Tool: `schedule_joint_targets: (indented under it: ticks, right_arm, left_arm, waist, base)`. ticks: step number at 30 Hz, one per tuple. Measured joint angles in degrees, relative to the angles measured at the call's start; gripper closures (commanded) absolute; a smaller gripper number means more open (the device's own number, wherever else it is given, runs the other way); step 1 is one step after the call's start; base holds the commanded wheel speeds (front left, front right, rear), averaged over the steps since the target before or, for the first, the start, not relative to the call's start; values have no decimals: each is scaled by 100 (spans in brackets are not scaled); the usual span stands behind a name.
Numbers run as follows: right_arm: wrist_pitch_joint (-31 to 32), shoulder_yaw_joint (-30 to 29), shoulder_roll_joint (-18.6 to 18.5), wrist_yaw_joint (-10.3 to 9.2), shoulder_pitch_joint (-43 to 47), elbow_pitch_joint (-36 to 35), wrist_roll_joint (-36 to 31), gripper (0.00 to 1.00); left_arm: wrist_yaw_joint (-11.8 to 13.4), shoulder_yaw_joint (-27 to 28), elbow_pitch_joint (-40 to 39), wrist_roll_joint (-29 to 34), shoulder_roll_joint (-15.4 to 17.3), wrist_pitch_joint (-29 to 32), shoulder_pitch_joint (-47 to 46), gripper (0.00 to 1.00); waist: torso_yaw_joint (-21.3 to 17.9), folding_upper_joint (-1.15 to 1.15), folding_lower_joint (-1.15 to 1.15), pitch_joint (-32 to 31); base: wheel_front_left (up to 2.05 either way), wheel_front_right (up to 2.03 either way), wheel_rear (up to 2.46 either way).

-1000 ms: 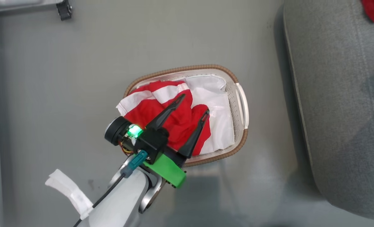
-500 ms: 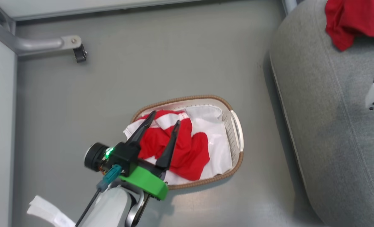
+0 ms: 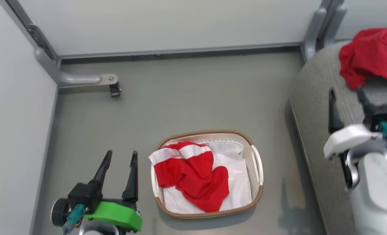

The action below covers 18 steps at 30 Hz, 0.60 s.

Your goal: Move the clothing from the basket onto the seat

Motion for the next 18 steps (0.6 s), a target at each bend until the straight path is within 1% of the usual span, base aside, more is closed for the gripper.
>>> schedule_joint_targets:
  ticks: [3, 7, 9, 13, 18]
  right_arm:
    - [-1, 120, 156, 0, 504, -325, 108, 0]
    - [-1, 378, 285, 0, 1036, -559, 190, 0]
    - [-1, 557, 299, 0, 1246, -584, 254, 0]
    - [-1, 1055, 314, 0, 1536, -650, 736, 0]
    - [-1, 1352, 310, 0, 1778, -816, 1031, 0]
  left_arm:
    - [-8, 252, -9, 42, -46, 1, 218, 0]
    - [-30, 548, -37, 57, -82, 0, 454, 0]
    - [-38, 670, -44, 76, -100, 0, 582, 0]
    - [-83, 764, -62, 166, -152, 0, 759, 0]
    - [-115, 907, -83, 174, -171, 1, 899, 0]
  waist:
    - [132, 0, 0, -166]
    - [259, 0, 0, -349]
    - [311, 0, 0, -440]
    - [389, 0, 0, -573]
    - [419, 0, 0, -695]
  base:
    - [0, 0, 0]
    - [0, 0, 0]
    - [0, 0, 0]
    - [0, 0, 0]
    - [0, 0, 0]
